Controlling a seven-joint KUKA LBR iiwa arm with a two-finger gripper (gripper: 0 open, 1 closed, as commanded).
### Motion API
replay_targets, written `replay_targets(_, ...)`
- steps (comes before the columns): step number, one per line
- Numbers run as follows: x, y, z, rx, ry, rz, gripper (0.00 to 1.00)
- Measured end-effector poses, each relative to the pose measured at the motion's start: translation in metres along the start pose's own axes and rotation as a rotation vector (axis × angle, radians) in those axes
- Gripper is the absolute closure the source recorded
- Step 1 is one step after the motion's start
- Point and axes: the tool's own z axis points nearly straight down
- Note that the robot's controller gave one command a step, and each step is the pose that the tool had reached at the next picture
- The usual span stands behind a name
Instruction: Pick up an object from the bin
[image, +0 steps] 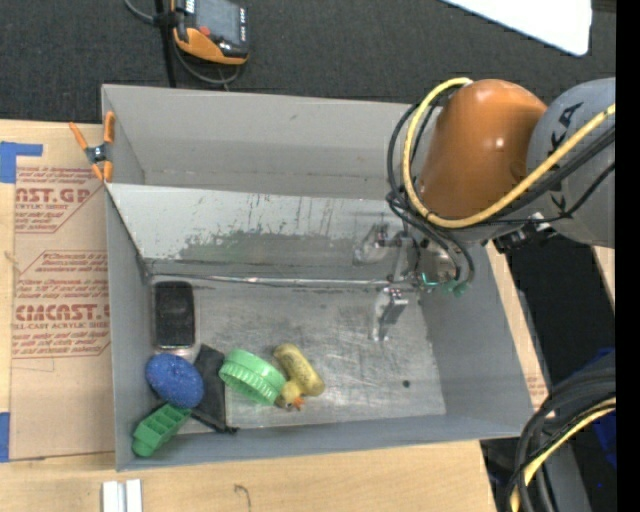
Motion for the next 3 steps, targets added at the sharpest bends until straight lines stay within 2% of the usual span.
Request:
replay_targets(1, 0.012, 0.003, 0.047, 0.001, -0.007, -0.042, 0.0)
replay_targets(2, 0.029, 0.045, 0.066, 0.002, 0.005, -0.077, 0.0)
replay_targets(3, 0.035, 0.062, 0.095, -0.005, -0.007, -0.025, 0.0)
